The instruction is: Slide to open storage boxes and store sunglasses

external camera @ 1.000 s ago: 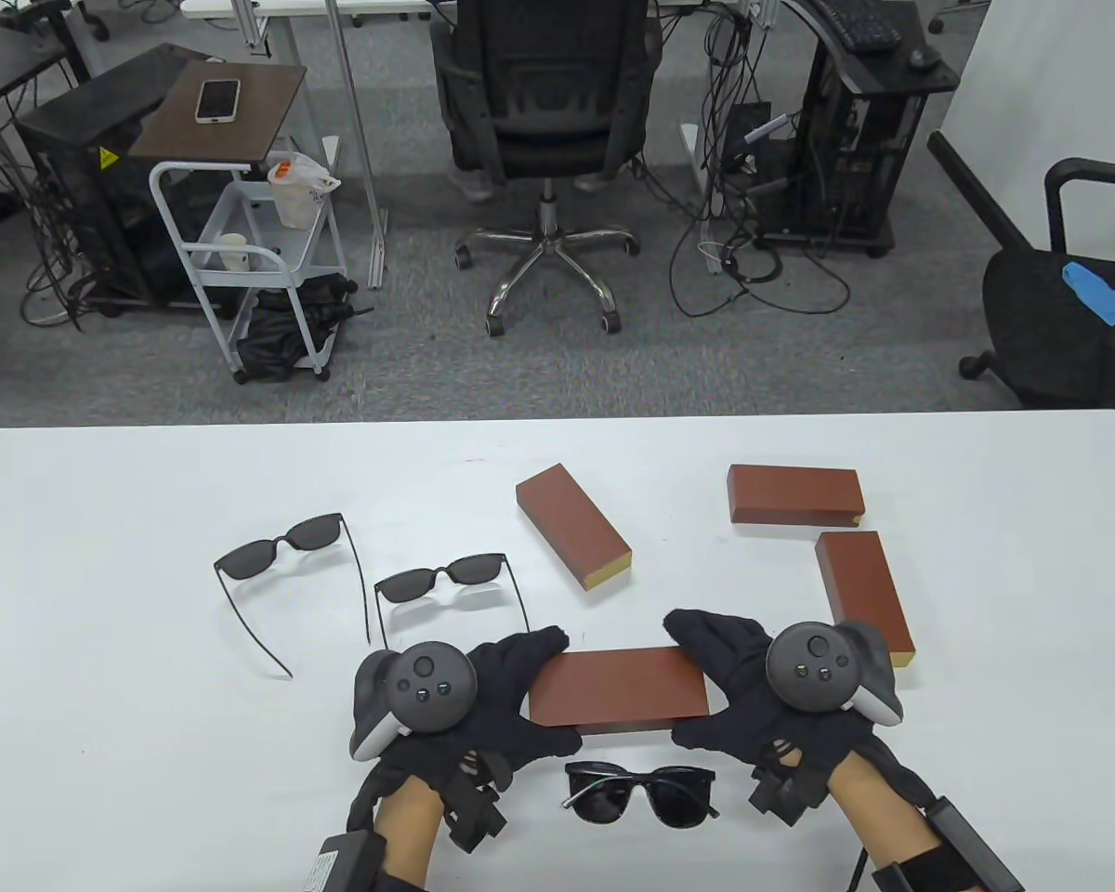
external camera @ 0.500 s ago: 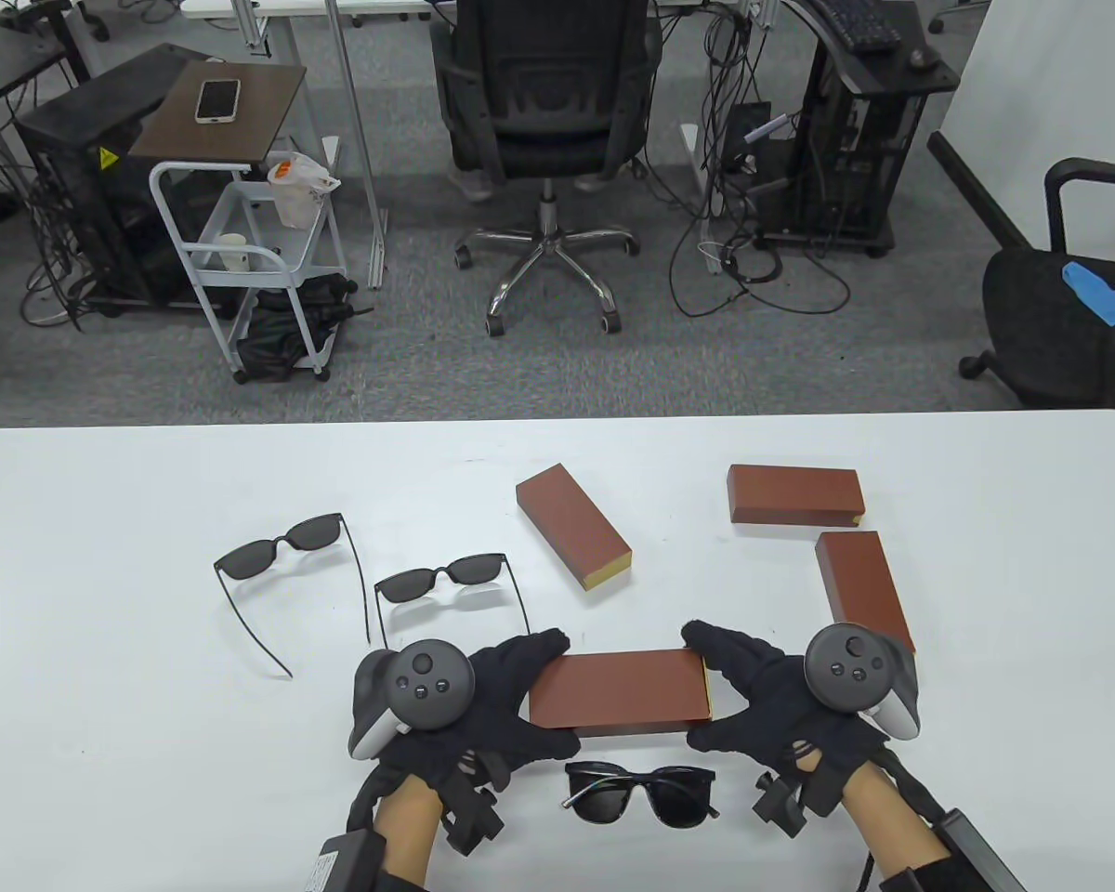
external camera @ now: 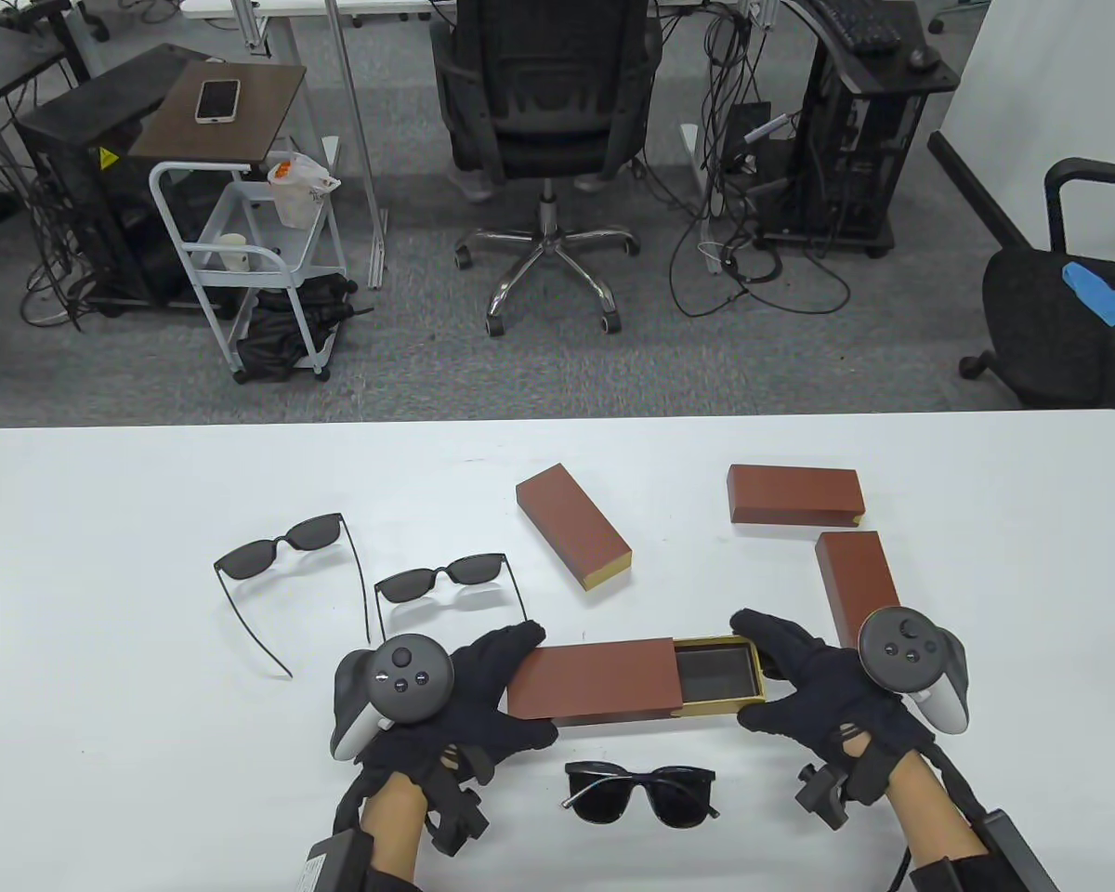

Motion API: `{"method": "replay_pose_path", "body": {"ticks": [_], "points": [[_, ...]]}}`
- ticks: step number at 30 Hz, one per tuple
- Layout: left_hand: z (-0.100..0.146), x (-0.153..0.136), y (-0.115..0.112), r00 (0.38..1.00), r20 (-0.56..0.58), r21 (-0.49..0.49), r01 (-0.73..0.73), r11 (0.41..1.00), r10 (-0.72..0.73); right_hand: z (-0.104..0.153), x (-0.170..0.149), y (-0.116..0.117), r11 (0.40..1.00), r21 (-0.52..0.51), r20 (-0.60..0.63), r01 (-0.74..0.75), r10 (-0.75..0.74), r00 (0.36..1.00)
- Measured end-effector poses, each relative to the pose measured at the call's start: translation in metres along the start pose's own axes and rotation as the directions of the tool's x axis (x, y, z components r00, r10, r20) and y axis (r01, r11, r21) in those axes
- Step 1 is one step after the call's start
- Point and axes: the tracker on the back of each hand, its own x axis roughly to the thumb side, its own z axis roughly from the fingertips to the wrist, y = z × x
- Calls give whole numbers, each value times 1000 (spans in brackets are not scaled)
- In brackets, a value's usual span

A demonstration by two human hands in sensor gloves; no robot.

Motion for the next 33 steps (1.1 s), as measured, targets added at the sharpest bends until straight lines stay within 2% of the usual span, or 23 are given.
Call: {"method": "replay_pose_path", "body": {"ticks": [6, 9, 11, 14, 17, 21, 25, 27, 29, 33], "points": [[0, -2, 0, 999, -13, 3, -30, 1000, 31, 2, -5, -7, 999, -6, -10, 34, -34, 999], [2, -2, 1, 997, 0, 39, -71, 997, 71, 3, -4, -10, 997, -28, 8, 66, -65, 998], [3, -2, 3, 993, 12, 72, -120, 990, 119, 5, -2, -13, 994, -41, 24, 103, -102, 995], [4, -3, 2, 964, 18, 104, -264, 959, 264, 6, 1, -16, 990, -61, 46, 131, -128, 991], [4, -4, 0, 919, -20, 159, -385, 909, 393, 7, 2, -17, 986, -77, 58, 150, -146, 988], [3, -4, -8, 846, -101, 181, -502, 845, 524, 7, 5, -18, 982, -94, 75, 166, -159, 984], [5, -9, -17, 722, -246, 225, -607, 762, 647, 7, 5, -18, 977, -111, 78, 183, -175, 981], [7, -12, -23, 625, -322, 231, -676, 699, 711, 7, 6, -17, 977, -113, 76, 182, -174, 982], [8, -13, -26, 568, -337, 225, -726, 650, 751, 7, 6, -16, 978, -110, 74, 179, -172, 982], [7, -16, -29, 525, -337, 193, -774, 603, 782, 7, 7, -15, 974, -111, 75, 198, -190, 979]]}}
